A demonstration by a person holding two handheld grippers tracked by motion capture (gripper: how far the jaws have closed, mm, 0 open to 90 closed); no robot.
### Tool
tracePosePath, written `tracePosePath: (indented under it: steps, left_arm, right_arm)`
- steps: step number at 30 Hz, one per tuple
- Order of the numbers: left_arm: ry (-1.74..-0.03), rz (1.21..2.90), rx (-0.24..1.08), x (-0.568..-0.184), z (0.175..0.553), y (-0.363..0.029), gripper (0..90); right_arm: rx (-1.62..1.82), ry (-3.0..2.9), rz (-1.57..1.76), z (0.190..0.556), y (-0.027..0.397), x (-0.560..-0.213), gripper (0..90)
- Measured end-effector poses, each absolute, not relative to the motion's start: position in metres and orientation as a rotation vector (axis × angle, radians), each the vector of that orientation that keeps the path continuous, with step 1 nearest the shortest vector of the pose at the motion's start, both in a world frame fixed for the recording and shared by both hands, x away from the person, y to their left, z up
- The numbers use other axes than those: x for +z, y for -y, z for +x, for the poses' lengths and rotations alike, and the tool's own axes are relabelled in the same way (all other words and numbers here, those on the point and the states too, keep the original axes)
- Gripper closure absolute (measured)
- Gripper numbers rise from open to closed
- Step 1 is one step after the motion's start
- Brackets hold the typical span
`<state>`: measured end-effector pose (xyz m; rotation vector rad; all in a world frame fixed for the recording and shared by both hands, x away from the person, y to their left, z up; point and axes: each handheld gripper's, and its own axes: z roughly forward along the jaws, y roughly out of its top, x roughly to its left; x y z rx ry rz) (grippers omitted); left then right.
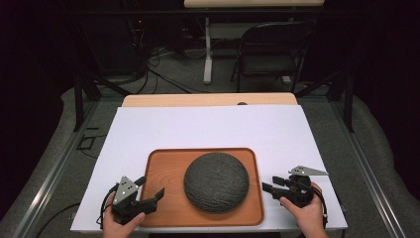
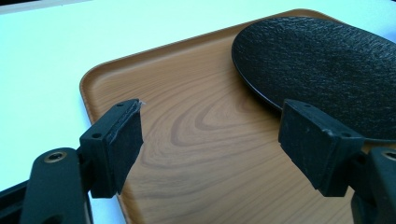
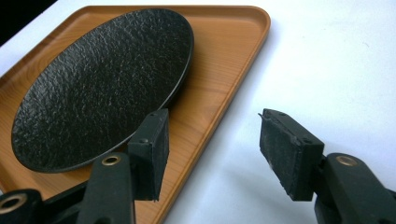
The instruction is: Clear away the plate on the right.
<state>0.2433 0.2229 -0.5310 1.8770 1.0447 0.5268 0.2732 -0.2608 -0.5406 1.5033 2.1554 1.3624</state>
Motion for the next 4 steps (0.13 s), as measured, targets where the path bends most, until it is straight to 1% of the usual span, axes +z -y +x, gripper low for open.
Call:
tracePosePath:
  steps: [4]
  left_arm:
    - [-1.054, 1.863, 0.495, -0.5307, 0.2443, -0.2232, 22.0]
  right_arm:
    - [1.379, -2.149, 1.52, 0.2729, 0.2628, -0.5403, 42.2]
